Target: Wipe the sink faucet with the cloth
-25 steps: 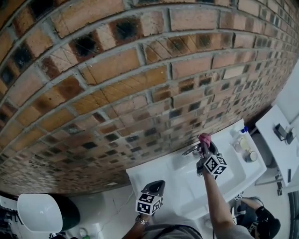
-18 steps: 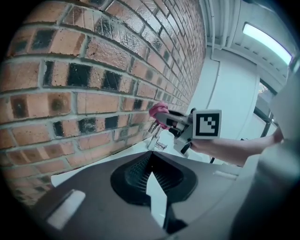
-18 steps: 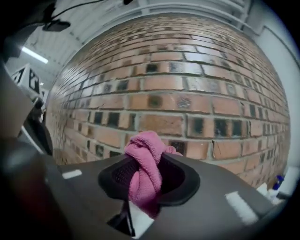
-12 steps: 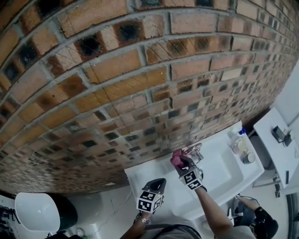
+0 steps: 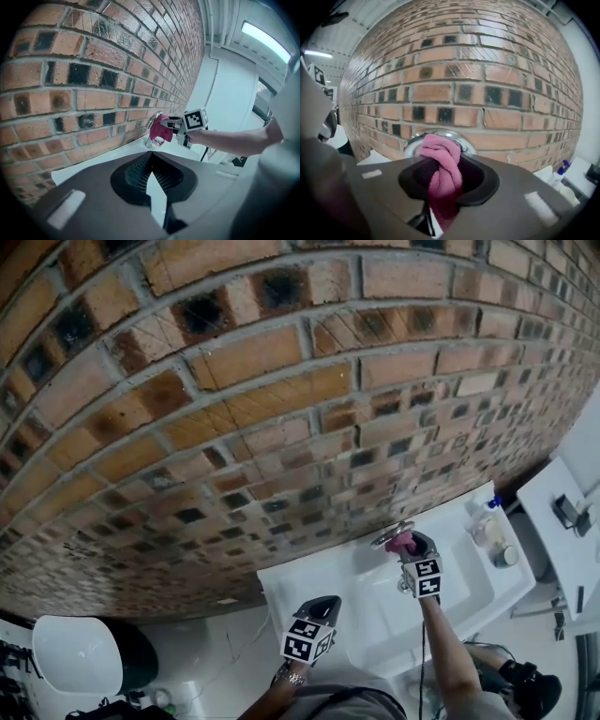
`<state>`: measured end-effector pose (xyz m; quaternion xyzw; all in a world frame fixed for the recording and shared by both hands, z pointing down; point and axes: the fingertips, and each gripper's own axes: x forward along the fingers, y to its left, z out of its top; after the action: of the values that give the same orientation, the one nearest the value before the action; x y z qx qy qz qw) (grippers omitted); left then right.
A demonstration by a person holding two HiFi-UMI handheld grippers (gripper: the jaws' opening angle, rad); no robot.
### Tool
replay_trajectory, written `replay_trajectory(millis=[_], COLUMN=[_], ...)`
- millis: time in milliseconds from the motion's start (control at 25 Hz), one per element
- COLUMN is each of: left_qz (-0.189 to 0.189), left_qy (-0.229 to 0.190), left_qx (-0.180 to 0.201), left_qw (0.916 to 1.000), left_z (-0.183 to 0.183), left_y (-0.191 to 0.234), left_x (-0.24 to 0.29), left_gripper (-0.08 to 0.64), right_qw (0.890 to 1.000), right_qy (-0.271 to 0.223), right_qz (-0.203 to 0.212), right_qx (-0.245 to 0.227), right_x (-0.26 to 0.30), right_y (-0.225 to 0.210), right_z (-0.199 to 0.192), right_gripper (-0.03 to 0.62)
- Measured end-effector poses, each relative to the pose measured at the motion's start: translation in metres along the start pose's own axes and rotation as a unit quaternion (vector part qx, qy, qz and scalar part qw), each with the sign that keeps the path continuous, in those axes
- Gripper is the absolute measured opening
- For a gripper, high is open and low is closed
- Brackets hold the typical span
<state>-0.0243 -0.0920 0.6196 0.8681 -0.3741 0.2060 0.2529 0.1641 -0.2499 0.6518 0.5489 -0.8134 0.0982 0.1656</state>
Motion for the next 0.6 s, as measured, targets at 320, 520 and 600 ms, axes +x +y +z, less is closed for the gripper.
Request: replay_trajectory(millis=[320,520,600], left_qz=[0.014,0.033,0.036], left_qy=[0.000,0.003,0.004], left_qx=[-0.006,-0.025,-0.029], left_qw=[0.9999,0.9991,0.9989], left_z=[0.000,-0.010,-0.011], left_y=[0.012,0.029,0.033], left_x=[-0.008,-0.015,-0.016], left_gripper=[0.017,0.017,0.017], right_qw=[0.997,0.989,0.981], right_qy=[0.008,0.025,0.065], right_qz=[-0.060,-0.103,-0.131], right_qx=[0.046,0.104,0.129], right_x=[-0.005,0.000,0.005], right_y=[-0.037,-0.065,-0.086], right_z=[-0.019,-0.051,-0.076], right_gripper=[0.121,0.114,0.103])
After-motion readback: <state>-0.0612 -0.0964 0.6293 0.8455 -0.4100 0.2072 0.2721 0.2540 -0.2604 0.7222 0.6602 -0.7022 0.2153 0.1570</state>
